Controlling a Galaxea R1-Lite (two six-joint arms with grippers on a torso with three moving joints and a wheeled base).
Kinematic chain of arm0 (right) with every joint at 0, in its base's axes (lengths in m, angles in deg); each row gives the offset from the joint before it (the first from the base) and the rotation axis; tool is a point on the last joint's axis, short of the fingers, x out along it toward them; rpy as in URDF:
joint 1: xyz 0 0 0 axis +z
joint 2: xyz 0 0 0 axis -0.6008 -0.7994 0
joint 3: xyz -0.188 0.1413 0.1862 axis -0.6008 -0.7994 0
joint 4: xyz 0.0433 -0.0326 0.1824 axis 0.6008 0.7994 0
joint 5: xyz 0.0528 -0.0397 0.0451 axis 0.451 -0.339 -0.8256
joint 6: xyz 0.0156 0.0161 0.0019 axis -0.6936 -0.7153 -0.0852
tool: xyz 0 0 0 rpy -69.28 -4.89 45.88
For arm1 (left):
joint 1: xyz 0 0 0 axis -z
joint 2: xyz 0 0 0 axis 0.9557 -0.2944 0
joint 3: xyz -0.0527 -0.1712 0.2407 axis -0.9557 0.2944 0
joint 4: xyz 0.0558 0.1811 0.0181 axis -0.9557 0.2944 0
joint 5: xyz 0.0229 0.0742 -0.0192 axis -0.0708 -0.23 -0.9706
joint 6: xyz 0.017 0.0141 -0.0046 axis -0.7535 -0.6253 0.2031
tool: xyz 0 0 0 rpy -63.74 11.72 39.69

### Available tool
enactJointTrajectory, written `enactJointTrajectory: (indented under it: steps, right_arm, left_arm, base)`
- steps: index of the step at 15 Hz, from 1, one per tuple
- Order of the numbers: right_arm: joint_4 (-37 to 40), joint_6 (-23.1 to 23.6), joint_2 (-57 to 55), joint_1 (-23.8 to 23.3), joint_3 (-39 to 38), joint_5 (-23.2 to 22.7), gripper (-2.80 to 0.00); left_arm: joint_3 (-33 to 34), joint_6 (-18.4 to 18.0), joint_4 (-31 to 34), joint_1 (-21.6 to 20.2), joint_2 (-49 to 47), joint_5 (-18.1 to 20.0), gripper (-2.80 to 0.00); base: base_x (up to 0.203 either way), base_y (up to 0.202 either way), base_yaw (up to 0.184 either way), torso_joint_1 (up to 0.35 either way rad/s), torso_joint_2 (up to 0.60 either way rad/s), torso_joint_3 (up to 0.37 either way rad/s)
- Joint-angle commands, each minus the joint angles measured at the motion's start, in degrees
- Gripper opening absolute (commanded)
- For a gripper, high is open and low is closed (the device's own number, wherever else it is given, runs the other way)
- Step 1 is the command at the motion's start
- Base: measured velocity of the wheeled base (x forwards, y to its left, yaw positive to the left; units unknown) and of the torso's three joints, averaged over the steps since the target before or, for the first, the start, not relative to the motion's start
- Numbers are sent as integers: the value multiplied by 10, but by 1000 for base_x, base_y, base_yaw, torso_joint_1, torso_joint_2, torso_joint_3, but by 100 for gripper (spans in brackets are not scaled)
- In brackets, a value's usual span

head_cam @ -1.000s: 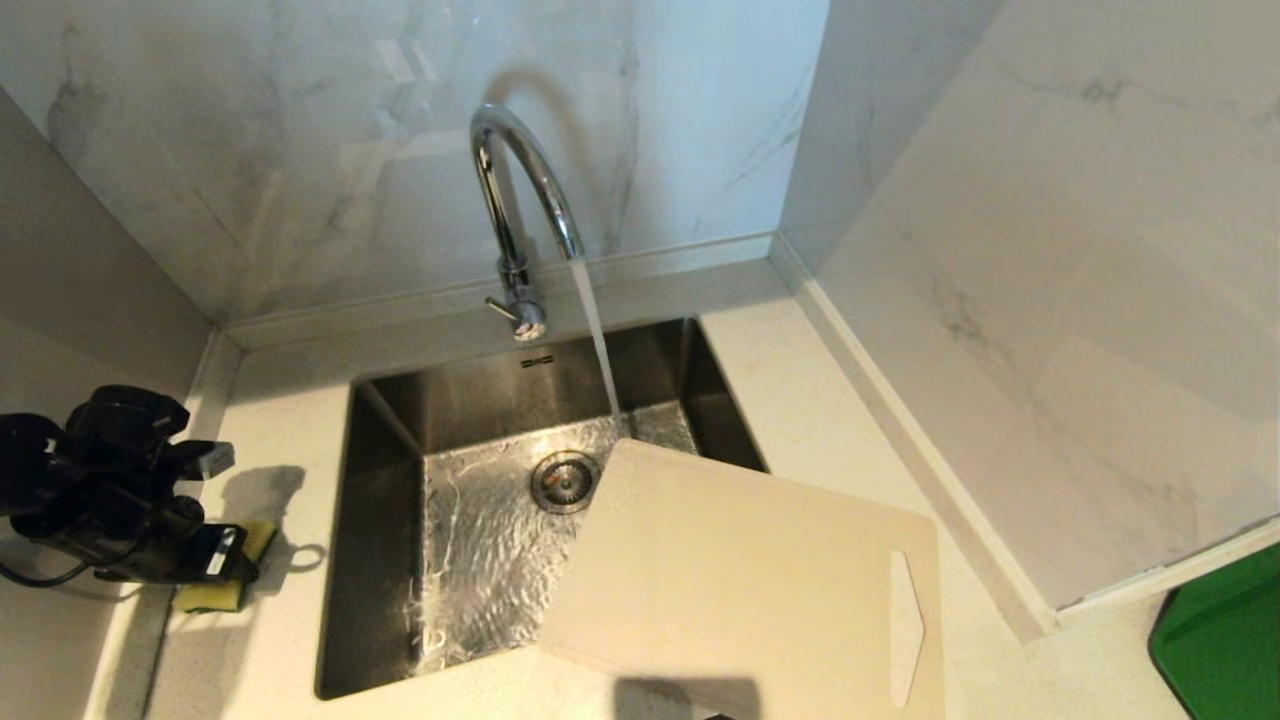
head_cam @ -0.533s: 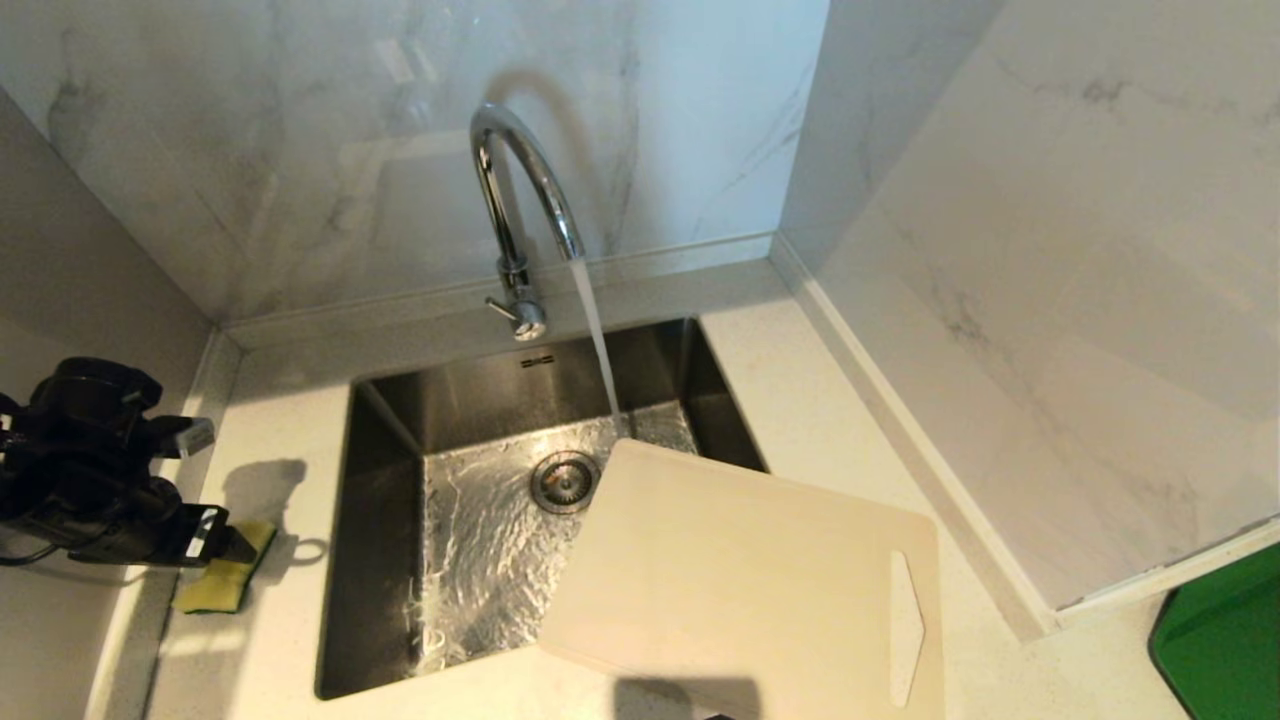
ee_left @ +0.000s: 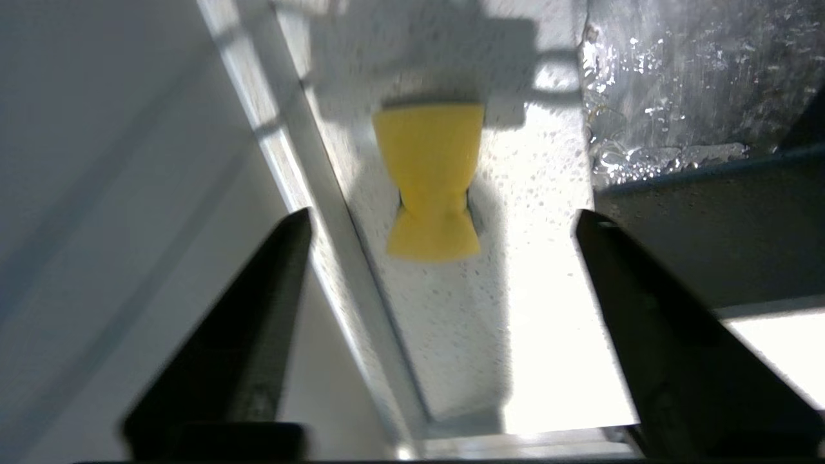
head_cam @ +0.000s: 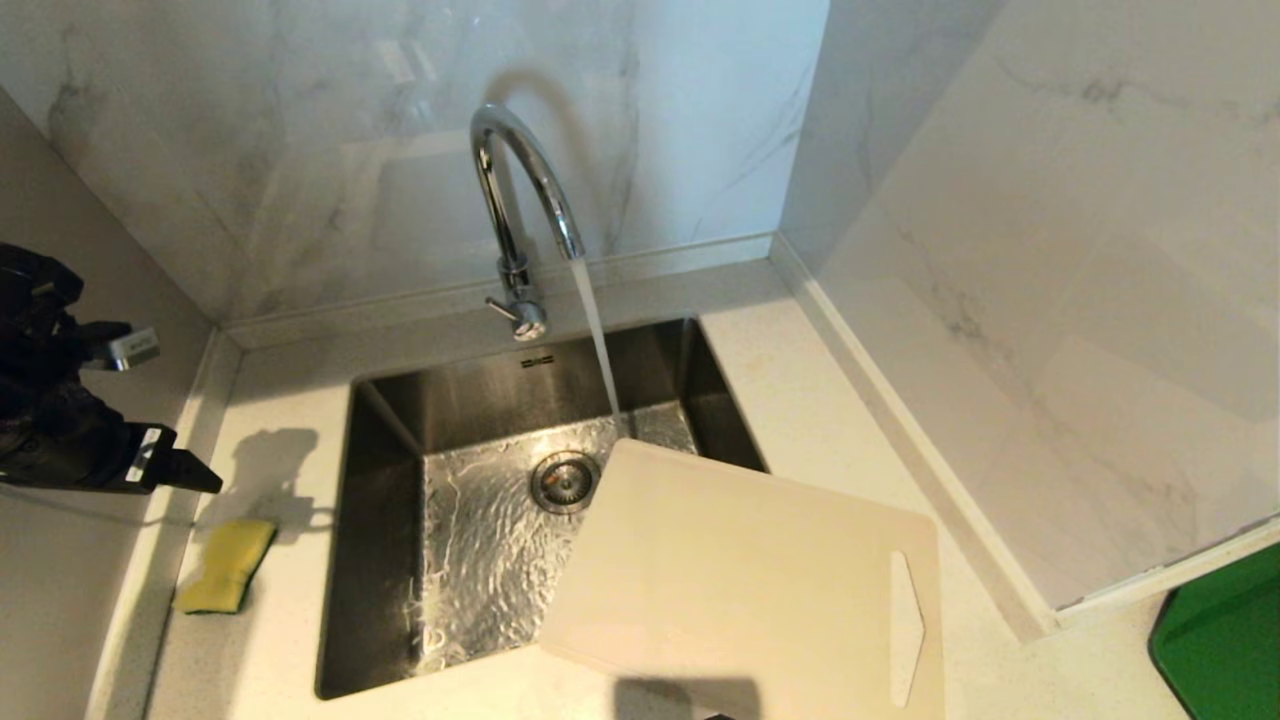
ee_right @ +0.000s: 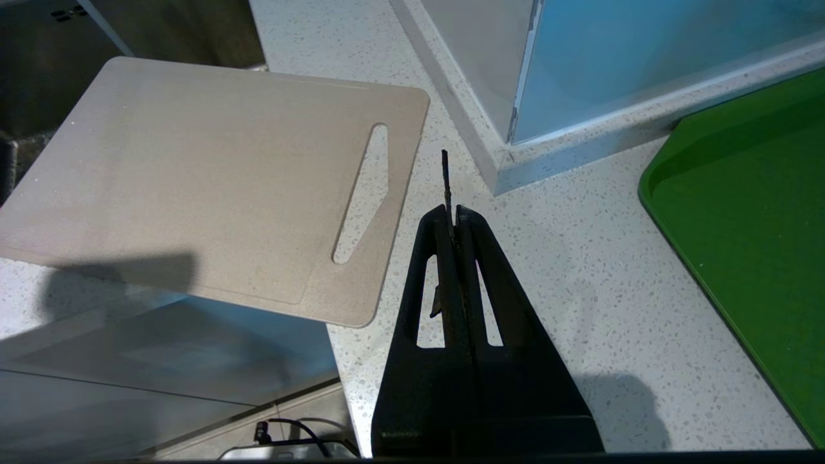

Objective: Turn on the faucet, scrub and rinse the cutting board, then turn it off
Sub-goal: Turn off the tap

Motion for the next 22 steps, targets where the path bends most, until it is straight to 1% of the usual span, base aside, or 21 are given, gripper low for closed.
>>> enactJointTrajectory:
  steps: [1,2,3,5,8,10,12,15,17,20,21,22]
  right_arm:
    - [0,0,0,-1,0,0,-280]
    - [0,0,0,0,0,0,-280]
    - [0,0,0,0,0,0,-280]
    - [0,0,0,0,0,0,-280]
    - [0,0,0,0,0,0,-280]
    - [0,0,0,0,0,0,-280]
    - [0,0,0,0,1,0,-280]
    - [0,0,0,0,0,0,-280]
    - [0,0,0,0,0,0,-280]
    - [0,0,0,0,0,0,-280]
    - [0,0,0,0,0,0,-280]
    - [0,0,0,0,0,0,-280]
  left_arm:
    - [-22,-50,7,8,1,0,-280]
    - [-22,-69,5,11,-6,0,-280]
    - [-28,-75,4,15,-13,1,-280]
    - [-45,-74,8,23,-13,1,-280]
    - [-71,-69,19,45,-24,1,-280]
    - [-101,-66,27,63,-37,1,-280]
    - [-144,-66,42,82,-53,2,-280]
    - [-231,-57,76,131,-100,3,-280]
    - [-268,-51,81,155,-130,7,-280]
    - [-313,-51,78,175,-169,49,-280]
    - [-332,-44,78,181,-185,53,-280]
    - [-355,-28,79,189,-200,54,-280]
  base:
    - [0,0,0,0,0,0]
    - [0,0,0,0,0,0]
    - [0,0,0,0,0,0]
    - [0,0,0,0,0,0]
    - [0,0,0,0,0,0]
    - [0,0,0,0,0,0]
    - [0,0,0,0,0,0]
    - [0,0,0,0,0,0]
    - [0,0,0,0,0,0]
    - [0,0,0,0,0,0]
    - [0,0,0,0,0,0]
    - [0,0,0,0,0,0]
